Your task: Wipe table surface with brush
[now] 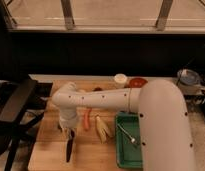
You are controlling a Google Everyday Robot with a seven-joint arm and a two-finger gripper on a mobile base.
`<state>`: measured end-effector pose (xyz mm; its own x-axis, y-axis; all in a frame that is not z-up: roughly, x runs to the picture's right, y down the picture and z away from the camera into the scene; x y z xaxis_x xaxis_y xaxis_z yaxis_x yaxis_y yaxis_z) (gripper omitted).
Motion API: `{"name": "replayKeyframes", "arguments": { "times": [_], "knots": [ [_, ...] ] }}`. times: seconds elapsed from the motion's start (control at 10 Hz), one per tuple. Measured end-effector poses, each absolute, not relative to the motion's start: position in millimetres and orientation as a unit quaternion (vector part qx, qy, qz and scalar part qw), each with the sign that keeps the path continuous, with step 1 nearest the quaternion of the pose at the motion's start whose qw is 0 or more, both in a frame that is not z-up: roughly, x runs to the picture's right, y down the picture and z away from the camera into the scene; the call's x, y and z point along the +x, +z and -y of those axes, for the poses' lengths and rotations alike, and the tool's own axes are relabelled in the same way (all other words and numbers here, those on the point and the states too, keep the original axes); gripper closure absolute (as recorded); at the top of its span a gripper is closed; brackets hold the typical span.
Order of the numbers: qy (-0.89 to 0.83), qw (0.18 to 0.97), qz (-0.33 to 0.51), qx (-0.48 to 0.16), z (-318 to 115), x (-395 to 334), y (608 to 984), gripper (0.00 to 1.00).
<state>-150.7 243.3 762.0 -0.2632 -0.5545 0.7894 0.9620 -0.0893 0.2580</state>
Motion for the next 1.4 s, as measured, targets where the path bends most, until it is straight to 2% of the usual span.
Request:
{"name": "replayKeyframes", "arguments": {
  "times": [0.3, 0.7, 0.9, 1.2, 1.4],
  "knots": [
    [-0.687, 0.557, 0.375, -0.279, -237, -130, 769, 1.0],
    [-0.712, 0.54, 0.354, -0.276, -185, -134, 813, 1.0],
    [-0.73, 0.522, 0.357, -0.258, -168, -159, 827, 1.0],
    [-0.745, 0.497, 0.379, -0.234, -174, -197, 822, 1.0],
    [-0.74, 0.49, 0.401, -0.226, -197, -206, 805, 1.0]
  ]
}}
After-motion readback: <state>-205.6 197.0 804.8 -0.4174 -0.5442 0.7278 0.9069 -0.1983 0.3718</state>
